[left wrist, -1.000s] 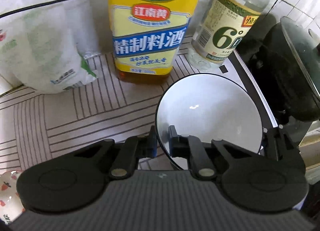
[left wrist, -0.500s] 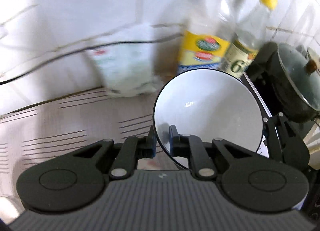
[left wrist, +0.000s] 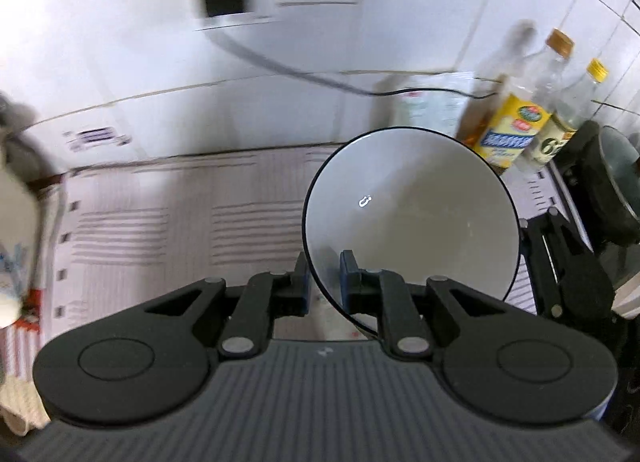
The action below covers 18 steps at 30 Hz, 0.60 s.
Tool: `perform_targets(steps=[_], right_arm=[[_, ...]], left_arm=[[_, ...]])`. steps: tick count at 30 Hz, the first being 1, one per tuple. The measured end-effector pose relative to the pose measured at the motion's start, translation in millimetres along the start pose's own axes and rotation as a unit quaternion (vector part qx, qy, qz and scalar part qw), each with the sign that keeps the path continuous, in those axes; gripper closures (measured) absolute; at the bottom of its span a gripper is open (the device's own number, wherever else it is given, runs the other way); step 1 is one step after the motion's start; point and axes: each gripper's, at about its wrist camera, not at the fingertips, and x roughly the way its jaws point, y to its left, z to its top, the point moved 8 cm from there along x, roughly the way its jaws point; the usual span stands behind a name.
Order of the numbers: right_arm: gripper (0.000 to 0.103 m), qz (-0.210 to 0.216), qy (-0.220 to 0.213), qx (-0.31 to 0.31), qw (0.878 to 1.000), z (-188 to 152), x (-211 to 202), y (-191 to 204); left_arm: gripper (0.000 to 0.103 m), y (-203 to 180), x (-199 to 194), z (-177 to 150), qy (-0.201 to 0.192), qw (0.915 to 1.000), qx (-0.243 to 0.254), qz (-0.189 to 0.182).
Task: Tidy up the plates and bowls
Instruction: 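Carry the third bowl onto the two stacked bowls, release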
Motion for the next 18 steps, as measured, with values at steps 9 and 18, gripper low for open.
perform_targets(steps=[9,18], right_arm=[[0.005,0.04,0.01,-0.022,0.999,24.8,19.5,74.5],[0.005,0.062,0.047,-0.031,0.997,23.4,43.1,143.7]], left_arm=[[0.09,81.2,-45.0,-38.4,-0.001,0.9997,-0.017,0.019],[0.09,140.7,-44.0,-76.0,0.02,0.9988,-0.032,0.03]])
